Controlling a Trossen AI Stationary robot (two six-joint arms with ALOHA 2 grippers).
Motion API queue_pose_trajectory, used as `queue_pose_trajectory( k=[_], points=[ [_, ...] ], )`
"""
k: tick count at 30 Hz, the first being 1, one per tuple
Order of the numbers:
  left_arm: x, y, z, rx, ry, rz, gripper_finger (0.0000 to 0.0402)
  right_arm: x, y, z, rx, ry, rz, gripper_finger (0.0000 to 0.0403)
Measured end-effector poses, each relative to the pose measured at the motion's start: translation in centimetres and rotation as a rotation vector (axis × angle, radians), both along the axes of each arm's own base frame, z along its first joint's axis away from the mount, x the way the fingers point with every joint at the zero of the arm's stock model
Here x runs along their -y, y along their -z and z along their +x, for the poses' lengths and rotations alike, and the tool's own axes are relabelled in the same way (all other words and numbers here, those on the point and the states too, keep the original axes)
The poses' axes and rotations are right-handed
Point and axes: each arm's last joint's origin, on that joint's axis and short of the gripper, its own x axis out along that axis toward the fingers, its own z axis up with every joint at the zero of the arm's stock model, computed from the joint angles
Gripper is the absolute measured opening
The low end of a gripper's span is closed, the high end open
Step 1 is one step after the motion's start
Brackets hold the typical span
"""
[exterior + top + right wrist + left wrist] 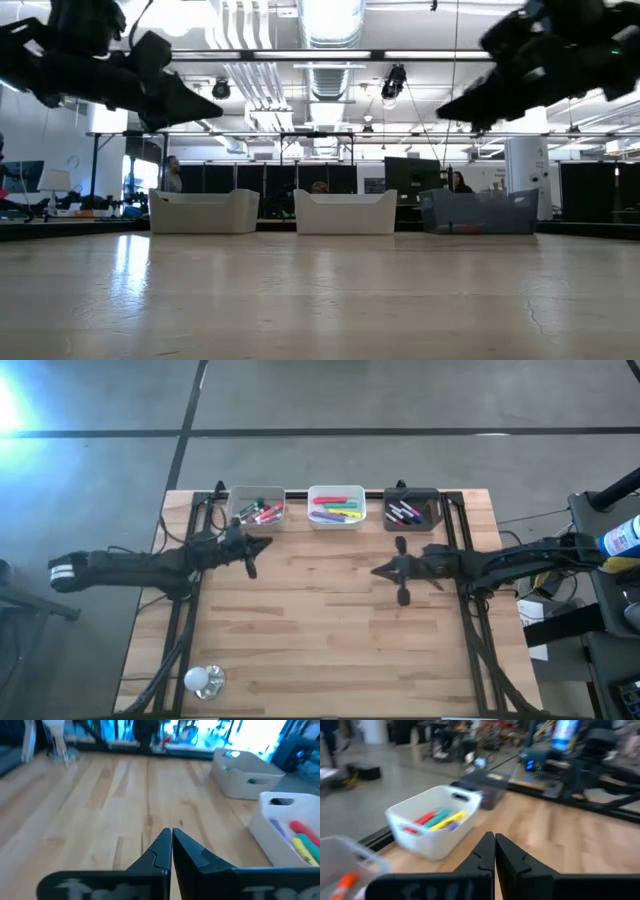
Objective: Pick & Place Markers
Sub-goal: Return to Home Position
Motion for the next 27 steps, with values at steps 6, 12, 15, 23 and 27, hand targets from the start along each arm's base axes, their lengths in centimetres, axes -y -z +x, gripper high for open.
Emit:
queue_pose_trajectory(
  k=[6, 12, 15, 23, 27],
  points=[
    [1.4, 1.1, -0.3, 0.036, 0.083, 0.023, 0.0001, -0.1, 0.9, -4.5, 0.131, 0.025, 0.059, 0.0008],
    [1.7, 1.7, -1.5, 0.075, 0.086, 0.036, 0.0, -0.2, 1.7, -7.4, 0.177, 0.032, 0.084, 0.0008],
    [1.9, 2.2, -2.3, 0.105, 0.086, 0.05, 0.0, -0.2, 1.7, -8.5, 0.188, 0.034, 0.091, 0.0008],
    [2.2, 2.3, -3.7, 0.163, 0.106, 0.084, 0.0, -0.2, 0.5, -10.5, 0.252, 0.051, 0.077, 0.0008],
    [2.4, 2.1, -4.3, 0.178, 0.12, 0.103, 0.0, -0.2, 0.7, -10.5, 0.243, 0.053, 0.056, 0.0008]
  ],
)
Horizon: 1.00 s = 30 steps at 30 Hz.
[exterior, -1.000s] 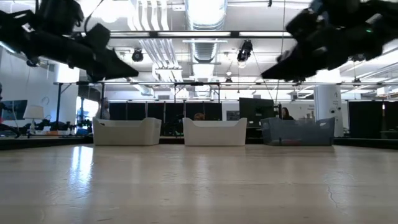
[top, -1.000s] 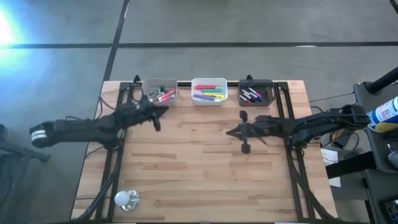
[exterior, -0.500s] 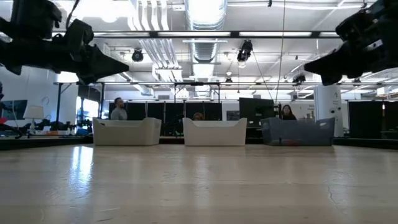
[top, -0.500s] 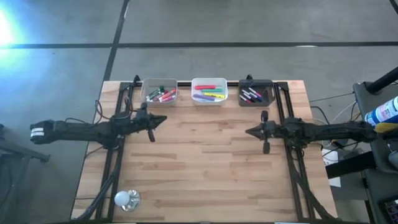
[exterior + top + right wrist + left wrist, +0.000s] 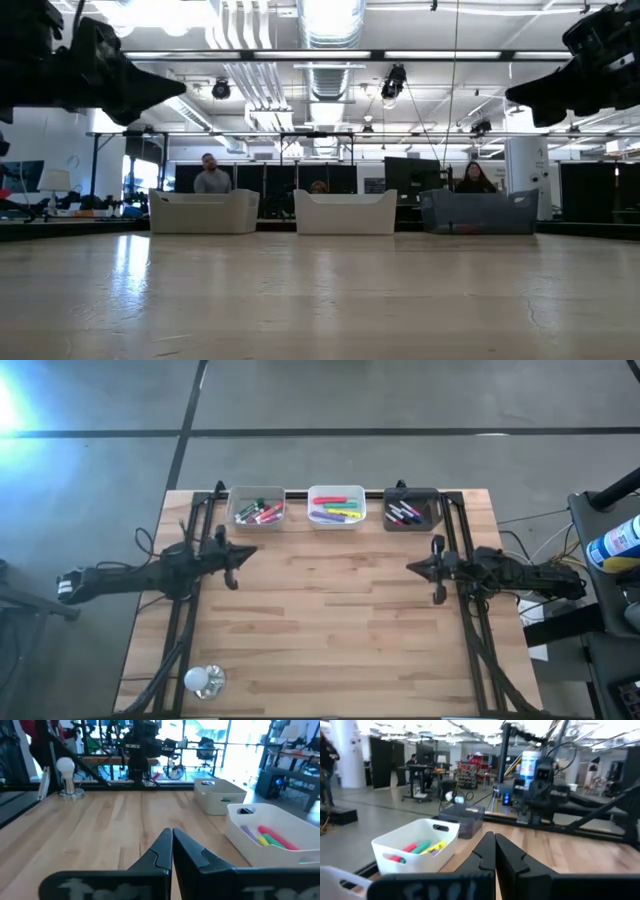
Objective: Pick & Place Markers
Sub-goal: Return to Home Position
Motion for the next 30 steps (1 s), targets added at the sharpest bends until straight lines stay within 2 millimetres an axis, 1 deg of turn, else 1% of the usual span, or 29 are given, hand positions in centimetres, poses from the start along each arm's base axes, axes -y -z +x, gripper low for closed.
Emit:
queue_pose_trajectory(
  k=[3, 6, 11, 15, 21, 25, 30],
  points=[
    [0.1, 0.2, -0.3, -0.014, 0.015, -0.003, 0.0, 0.0, 0.6, 0.3, 0.022, -0.009, 0.008, 0.0008],
    [0.2, 0.2, -0.6, -0.009, 0.017, -0.014, 0.0, -0.1, 0.7, 0.4, 0.059, -0.054, 0.007, 0.0008],
    [0.2, 0.4, -1.0, -0.025, 0.018, -0.025, 0.0, -0.1, 0.9, 0.5, 0.092, -0.048, 0.035, 0.0008],
    [0.2, 1.0, -1.2, -0.072, -0.003, -0.063, 0.0, 0.1, 0.8, 0.5, 0.098, 0.016, 0.043, 0.0008],
    [0.2, 1.1, -1.5, -0.061, -0.024, -0.083, 0.0, 0.4, 0.6, 0.5, 0.121, 0.127, 0.038, 0.0008],
    [0.1, 1.1, -1.5, -0.059, -0.054, -0.086, 0.0, 0.5, 0.7, 0.6, 0.106, 0.137, 0.034, 0.0008],
    [0.2, 1.3, -1.5, -0.068, -0.018, -0.138, 0.0, 0.5, 0.9, 0.7, 0.093, 0.137, 0.04, 0.0008]
  ],
)
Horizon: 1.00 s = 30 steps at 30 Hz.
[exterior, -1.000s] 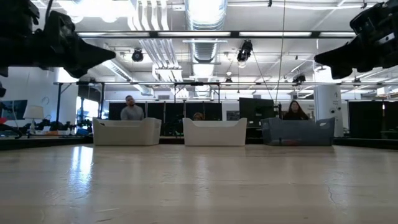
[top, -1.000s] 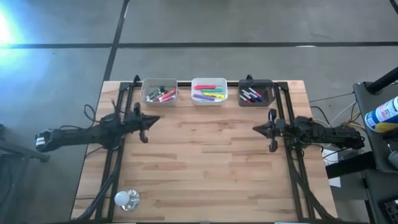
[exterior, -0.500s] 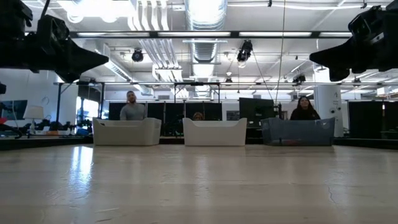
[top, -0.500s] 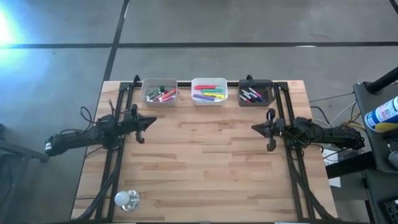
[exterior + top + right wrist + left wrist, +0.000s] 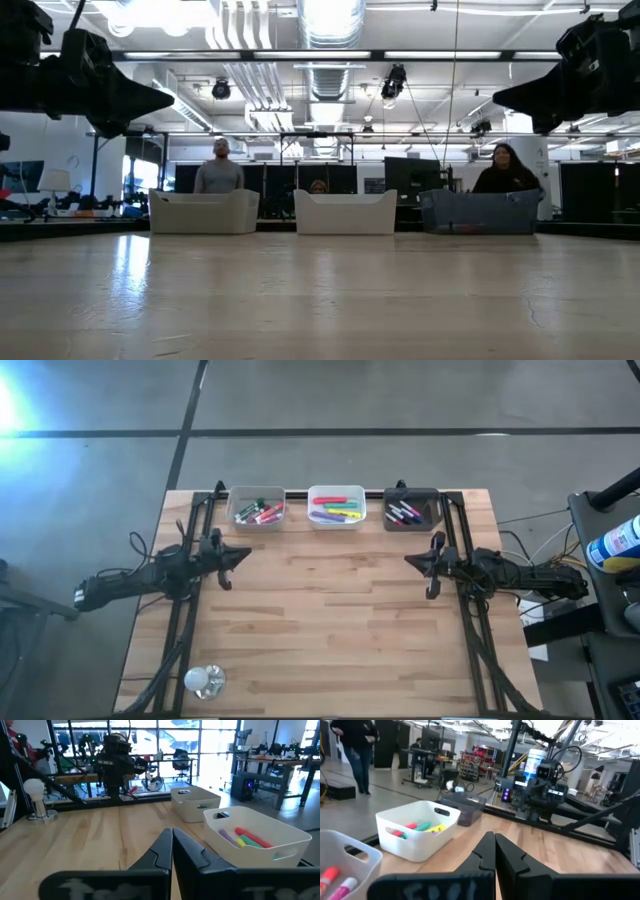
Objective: Pick & Place Markers
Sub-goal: Return to Home Position
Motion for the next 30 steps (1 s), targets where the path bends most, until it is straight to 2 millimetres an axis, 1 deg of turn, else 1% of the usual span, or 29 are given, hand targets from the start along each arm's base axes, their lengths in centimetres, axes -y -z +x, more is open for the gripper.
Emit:
queue_pose_trajectory(
  k=[30],
  points=[
    [0.01, -0.02, 0.0, -0.004, 0.002, -0.014, 0.0, 0.0, 0.01, 0.01, -0.001, -0.002, 0.001, 0.0009]
  ],
)
